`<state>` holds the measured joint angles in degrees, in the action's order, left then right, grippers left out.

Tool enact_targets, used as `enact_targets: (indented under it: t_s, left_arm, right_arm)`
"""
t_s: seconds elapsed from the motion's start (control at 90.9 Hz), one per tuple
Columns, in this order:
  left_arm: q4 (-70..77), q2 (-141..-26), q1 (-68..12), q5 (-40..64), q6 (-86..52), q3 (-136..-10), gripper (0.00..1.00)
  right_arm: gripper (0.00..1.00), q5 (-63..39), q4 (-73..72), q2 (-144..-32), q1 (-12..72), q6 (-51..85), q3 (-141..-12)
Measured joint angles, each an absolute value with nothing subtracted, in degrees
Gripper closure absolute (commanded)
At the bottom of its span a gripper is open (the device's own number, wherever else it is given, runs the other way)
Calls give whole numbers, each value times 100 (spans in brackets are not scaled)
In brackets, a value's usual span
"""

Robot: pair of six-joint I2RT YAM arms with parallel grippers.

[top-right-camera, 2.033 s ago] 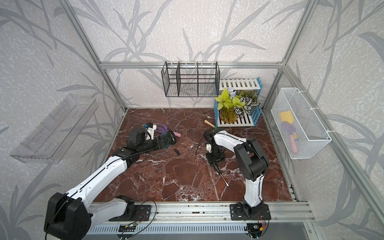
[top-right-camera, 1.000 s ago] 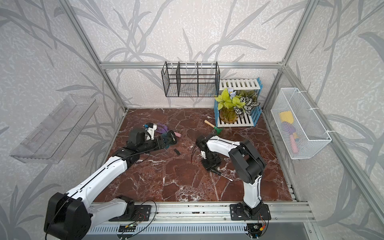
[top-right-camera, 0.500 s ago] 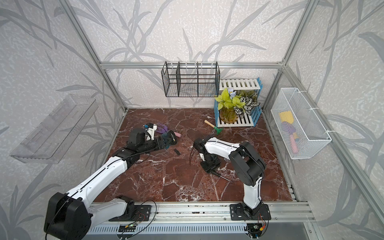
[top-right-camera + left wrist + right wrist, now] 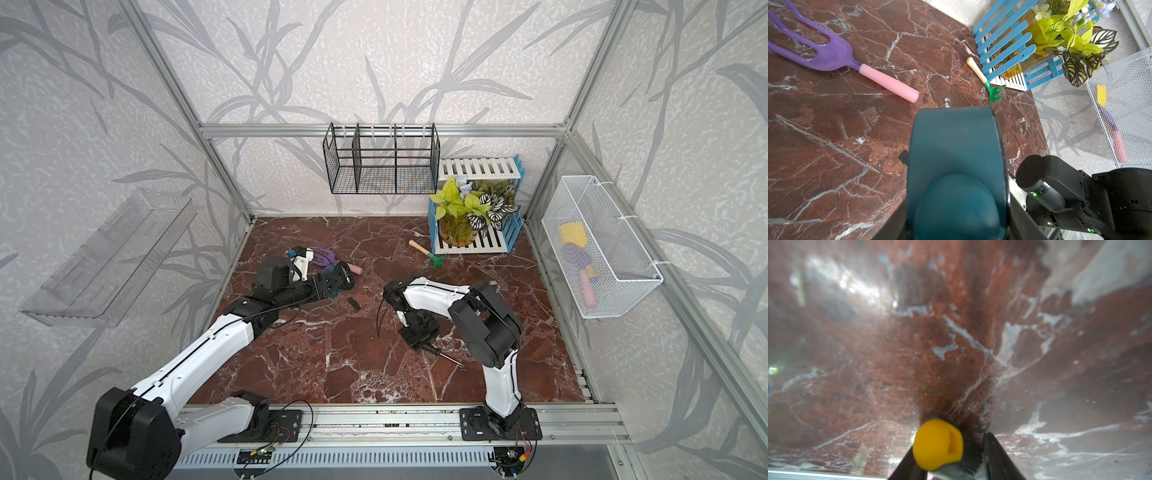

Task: Remove the battery from the alarm
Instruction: Pick up the screwdriver from the center of the board.

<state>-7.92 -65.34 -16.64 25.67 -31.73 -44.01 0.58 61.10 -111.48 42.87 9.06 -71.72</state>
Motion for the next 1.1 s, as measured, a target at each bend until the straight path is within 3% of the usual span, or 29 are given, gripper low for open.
enact_targets:
  t_s: [0.231,0.374,0.539,0.726,0.825,0.946,1.1]
  left_arm:
    - [-814,-6493,-1664,2569,-3173,-4401,89]
    - [-814,-6488,-1664,2591,-3173,-4401,89]
    - [-746,-6473,-1664,2768,-3258,-4401,89]
    - [-3,-6519,-1662,3378,-3769,-4372,90]
    - [902,-6654,-1662,3774,-4348,-4235,90]
    - [2064,-6969,-1695,4123,-5218,-4049,90]
    - [3155,-7500,-1951,4383,-5913,-4075,90]
  right_arm:
    - [61,19,6222,-11314,4287,631,-7336]
    - [83,-27,6191,-11275,4292,528,-7306]
    - [100,43,5955,-10868,4150,438,-7072]
    - [100,178,5325,-9050,3527,447,-7201]
    - [100,158,4416,-7780,3203,550,-7247]
    - [100,-305,2231,-6200,2727,917,-6630]
    - [100,-1533,-305,-5673,1999,1914,-5902]
